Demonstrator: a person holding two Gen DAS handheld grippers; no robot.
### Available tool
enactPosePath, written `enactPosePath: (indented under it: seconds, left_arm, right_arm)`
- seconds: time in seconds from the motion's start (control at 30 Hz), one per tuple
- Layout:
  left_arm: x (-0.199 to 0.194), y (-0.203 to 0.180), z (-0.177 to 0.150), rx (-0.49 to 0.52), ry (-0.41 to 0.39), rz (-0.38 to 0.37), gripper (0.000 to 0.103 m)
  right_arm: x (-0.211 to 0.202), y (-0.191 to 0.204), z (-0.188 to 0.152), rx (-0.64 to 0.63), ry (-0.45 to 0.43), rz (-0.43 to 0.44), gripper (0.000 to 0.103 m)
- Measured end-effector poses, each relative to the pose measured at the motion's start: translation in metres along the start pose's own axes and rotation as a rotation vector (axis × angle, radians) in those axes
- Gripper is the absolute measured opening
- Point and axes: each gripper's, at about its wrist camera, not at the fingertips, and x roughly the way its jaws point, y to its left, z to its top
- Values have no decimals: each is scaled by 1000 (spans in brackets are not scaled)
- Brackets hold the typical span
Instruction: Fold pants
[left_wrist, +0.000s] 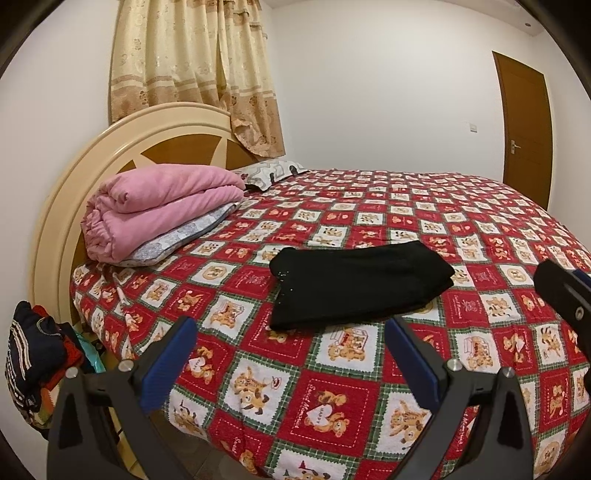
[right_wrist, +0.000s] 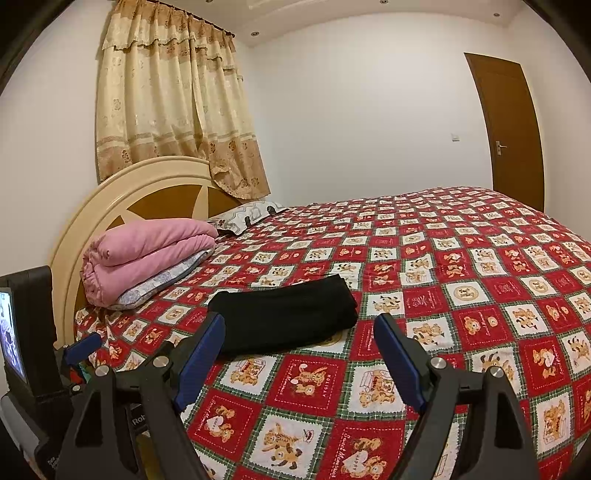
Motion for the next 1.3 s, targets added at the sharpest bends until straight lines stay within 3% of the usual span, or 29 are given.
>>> enactPosePath:
  seconds: [0.8,1.3]
  left_arm:
    - [6,-1,3,5,16,31,103]
    - [11,-3,4,-8,45,-24,103]
  right_arm:
    - [4,-3,-5,16,12,-11,84]
    - [6,-6,-6,24,16,-15,84]
